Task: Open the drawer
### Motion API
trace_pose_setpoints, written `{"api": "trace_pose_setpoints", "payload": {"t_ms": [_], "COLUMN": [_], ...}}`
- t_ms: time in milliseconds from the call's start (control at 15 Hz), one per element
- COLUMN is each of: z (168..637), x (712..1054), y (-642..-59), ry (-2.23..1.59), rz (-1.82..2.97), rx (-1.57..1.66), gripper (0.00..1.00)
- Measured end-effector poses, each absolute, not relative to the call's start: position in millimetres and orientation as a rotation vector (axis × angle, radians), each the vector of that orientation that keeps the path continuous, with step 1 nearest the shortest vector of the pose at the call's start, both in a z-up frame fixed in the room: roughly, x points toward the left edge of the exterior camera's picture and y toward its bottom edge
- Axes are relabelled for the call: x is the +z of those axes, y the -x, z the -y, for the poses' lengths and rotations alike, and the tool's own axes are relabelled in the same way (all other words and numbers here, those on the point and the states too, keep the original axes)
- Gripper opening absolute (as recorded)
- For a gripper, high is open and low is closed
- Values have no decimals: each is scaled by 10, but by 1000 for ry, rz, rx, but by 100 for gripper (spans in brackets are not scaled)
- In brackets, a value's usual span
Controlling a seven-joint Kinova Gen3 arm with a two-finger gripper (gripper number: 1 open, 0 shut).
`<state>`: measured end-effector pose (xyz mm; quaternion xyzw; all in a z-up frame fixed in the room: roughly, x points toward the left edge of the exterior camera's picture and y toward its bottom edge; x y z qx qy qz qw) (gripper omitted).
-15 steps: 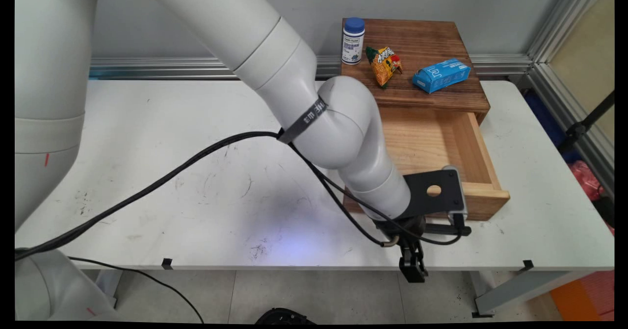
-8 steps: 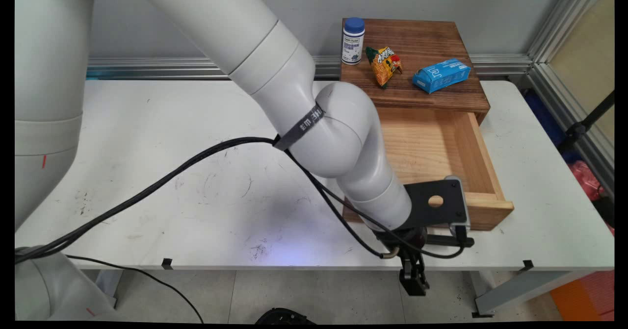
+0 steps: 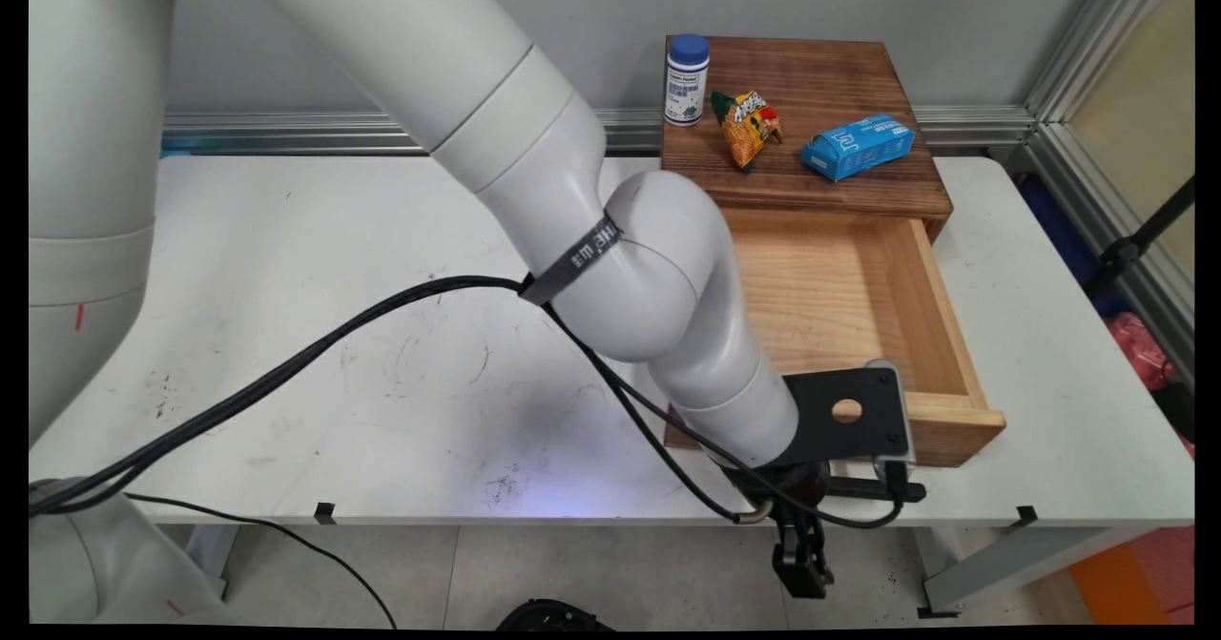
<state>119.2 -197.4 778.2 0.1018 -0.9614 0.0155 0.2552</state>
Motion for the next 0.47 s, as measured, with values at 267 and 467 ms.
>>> {"api": "trace_pose_setpoints", "payload": {"t_ms": [267,467], "z": [1940,1923], "x": [7817,7870], "y": [-1202,-1206], "ry": [-262,-251], "rz": [2604,2593], "rx": [50,68], "gripper": [100,100]}}
